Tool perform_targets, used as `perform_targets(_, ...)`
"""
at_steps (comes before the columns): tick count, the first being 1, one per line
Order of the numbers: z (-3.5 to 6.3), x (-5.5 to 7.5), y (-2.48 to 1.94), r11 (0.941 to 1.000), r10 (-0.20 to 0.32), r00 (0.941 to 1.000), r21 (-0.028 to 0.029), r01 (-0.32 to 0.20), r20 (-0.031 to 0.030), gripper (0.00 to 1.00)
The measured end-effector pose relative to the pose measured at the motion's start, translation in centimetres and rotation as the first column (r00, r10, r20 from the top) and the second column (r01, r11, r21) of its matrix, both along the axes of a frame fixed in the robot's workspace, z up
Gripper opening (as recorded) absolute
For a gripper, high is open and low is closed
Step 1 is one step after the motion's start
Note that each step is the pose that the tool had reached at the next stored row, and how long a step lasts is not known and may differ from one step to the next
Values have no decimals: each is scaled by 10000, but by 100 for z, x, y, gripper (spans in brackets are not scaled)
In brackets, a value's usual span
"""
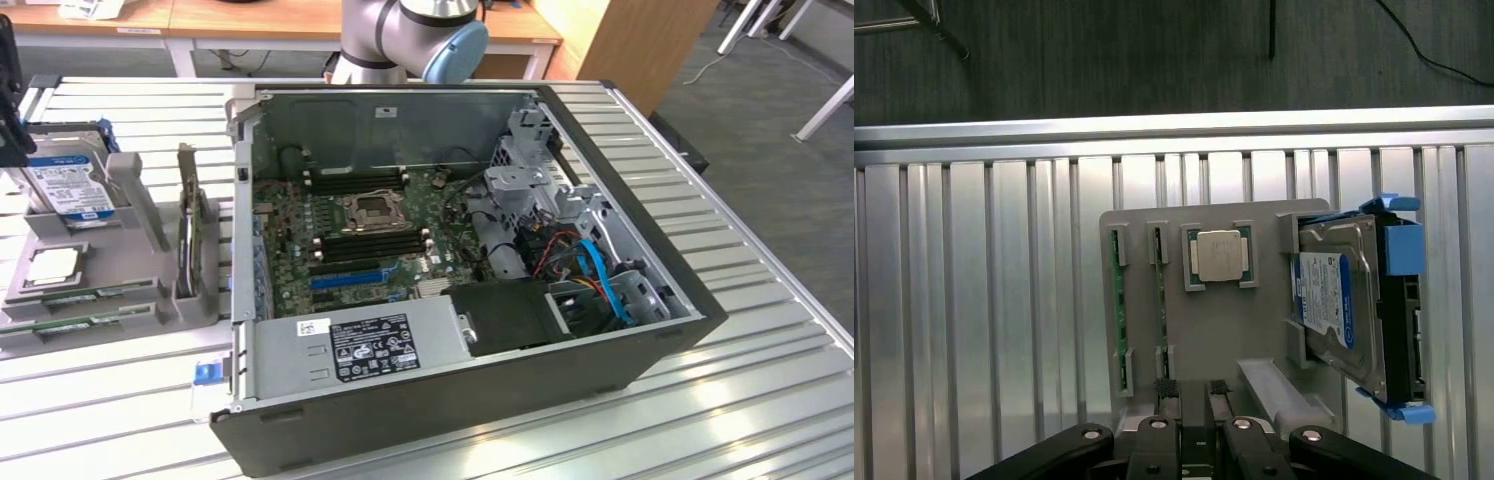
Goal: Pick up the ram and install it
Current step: 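Pick up the ram and move it above insertion slot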
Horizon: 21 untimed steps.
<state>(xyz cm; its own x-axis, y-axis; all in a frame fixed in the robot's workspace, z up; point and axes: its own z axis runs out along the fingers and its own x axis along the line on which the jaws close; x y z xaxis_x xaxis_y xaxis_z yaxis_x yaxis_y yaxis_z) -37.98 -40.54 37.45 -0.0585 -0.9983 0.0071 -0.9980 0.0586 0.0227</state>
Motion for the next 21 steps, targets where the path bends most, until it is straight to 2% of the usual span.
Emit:
perform_targets(5,0,0,0,10000,0,10000,11,0,0,24)
perform_targets(6,-3,-1,-1,10000,1,10000,99,-1,2,24)
perform_targets(7,-4,0,0,9997,0,10000,242,-1,5,24)
perform_targets(8,-5,0,0,9994,0,10000,360,0,8,24)
perform_targets(9,-5,0,0,9993,-1,10000,379,1,8,24)
perform_targets(21,-5,0,0,9993,0,10000,381,0,8,25)
